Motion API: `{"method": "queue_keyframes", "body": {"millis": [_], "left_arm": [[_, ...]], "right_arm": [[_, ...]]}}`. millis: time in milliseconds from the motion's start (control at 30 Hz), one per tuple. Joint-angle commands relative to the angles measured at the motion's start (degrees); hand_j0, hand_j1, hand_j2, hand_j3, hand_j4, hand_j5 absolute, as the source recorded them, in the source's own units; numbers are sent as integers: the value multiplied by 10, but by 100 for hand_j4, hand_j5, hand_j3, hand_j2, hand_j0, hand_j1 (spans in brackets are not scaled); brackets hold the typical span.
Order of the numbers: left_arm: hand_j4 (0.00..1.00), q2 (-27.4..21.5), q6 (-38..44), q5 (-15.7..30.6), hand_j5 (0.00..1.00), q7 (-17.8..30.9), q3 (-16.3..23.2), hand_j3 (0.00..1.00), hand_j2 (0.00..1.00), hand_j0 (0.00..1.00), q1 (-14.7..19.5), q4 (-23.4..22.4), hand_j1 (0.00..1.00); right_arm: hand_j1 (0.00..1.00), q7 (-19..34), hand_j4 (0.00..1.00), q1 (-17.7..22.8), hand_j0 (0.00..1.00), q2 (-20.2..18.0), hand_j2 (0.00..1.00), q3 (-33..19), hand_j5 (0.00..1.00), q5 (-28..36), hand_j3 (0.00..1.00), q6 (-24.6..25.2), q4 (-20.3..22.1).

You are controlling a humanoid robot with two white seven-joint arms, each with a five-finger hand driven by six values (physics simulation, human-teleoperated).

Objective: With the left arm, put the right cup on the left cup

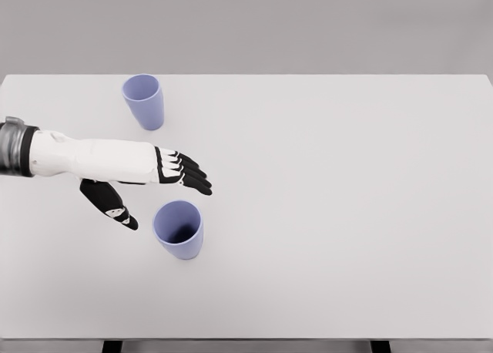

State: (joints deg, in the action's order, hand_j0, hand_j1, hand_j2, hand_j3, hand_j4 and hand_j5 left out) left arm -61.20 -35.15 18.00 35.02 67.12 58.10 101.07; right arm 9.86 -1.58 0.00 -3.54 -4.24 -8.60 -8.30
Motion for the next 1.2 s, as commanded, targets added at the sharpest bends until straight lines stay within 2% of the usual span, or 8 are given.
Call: {"method": "queue_keyframes", "body": {"millis": [0,133,233,367,400,500,967,1167], "left_arm": [[100,-2,2,2,100,0,-1,100,100,100,0,0,100],[100,2,2,-38,100,0,-10,100,100,100,-2,0,100],[100,5,2,-98,100,0,-13,100,100,100,-10,0,100],[100,9,2,-101,100,0,-37,100,100,100,-20,1,100],[100,34,2,-101,100,0,-39,100,100,100,-29,1,100],[100,42,2,-103,100,0,-42,100,100,100,-63,0,100],[100,40,2,-121,100,0,-43,100,100,100,-69,-1,100],[100,47,2,-132,100,0,-44,100,100,100,-68,-21,100]], "right_arm": [[100,-1,100,1,100,0,100,0,100,0,100,2,-1],[100,2,100,11,100,0,100,-1,100,-1,100,1,0],[100,3,100,11,100,0,100,-3,100,-1,100,1,0],[100,2,100,11,100,0,100,-4,100,-1,100,1,0],[100,2,100,11,100,0,100,-4,100,-1,100,1,0],[100,3,100,11,100,0,100,-3,100,-1,100,1,0],[100,3,100,11,100,0,100,-2,100,-1,100,1,0],[100,2,100,11,100,0,100,-3,100,-1,100,1,0]]}}
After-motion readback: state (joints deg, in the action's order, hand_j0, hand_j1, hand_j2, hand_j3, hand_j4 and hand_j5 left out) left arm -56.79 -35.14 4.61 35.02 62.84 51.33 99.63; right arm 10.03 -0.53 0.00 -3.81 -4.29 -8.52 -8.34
